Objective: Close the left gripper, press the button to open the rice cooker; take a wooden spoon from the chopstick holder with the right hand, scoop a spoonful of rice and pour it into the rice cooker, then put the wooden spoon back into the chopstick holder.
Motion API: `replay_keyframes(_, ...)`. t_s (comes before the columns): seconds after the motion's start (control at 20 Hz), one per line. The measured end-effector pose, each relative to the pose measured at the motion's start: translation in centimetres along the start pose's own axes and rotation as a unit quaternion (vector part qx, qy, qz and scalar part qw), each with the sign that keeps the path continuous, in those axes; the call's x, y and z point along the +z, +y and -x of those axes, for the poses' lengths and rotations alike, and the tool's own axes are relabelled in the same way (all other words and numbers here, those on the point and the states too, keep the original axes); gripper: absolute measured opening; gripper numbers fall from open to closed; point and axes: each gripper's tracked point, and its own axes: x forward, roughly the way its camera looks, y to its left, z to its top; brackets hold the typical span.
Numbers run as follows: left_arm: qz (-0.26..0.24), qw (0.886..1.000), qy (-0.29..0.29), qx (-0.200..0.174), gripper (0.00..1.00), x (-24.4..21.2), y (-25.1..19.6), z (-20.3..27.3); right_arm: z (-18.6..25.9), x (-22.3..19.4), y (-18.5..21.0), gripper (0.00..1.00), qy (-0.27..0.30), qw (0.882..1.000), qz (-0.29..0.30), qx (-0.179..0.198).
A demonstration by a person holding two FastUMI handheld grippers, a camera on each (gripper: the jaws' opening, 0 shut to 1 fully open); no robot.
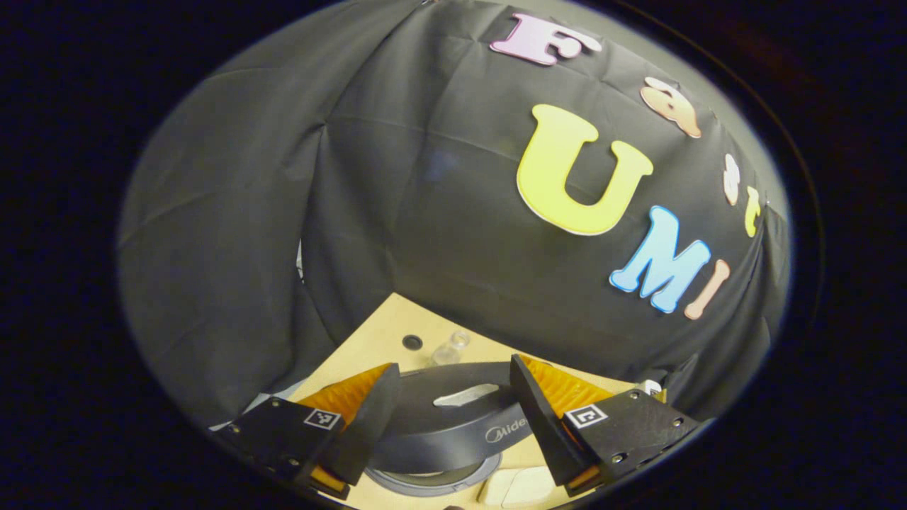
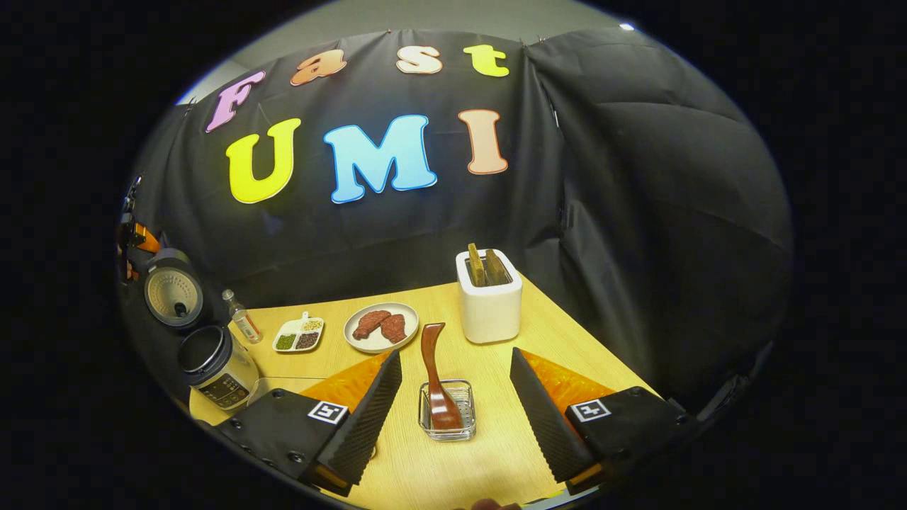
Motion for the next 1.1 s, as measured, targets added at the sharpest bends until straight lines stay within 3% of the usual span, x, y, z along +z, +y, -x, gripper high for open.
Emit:
replay_keyframes(0.15,0.009,0.999,0.045,-0.007,0.99,-4.2,-0.6,0.4,-0.6,-0.6,-0.4,0.98,0.001,1.0,0.002,0.007)
replay_keyframes(0.4,-0.058,0.994,0.095,0.01,0.99,-11.1,-1.3,0.5,-1.5,-2.6,-0.6,0.98,0.027,0.999,0.011,0.024)
replay_keyframes(1.1,-0.174,0.972,0.133,0.085,1.0,-22.9,-0.6,-1.0,-2.4,-4.7,-2.6,0.98,0.051,0.998,0.029,0.039)
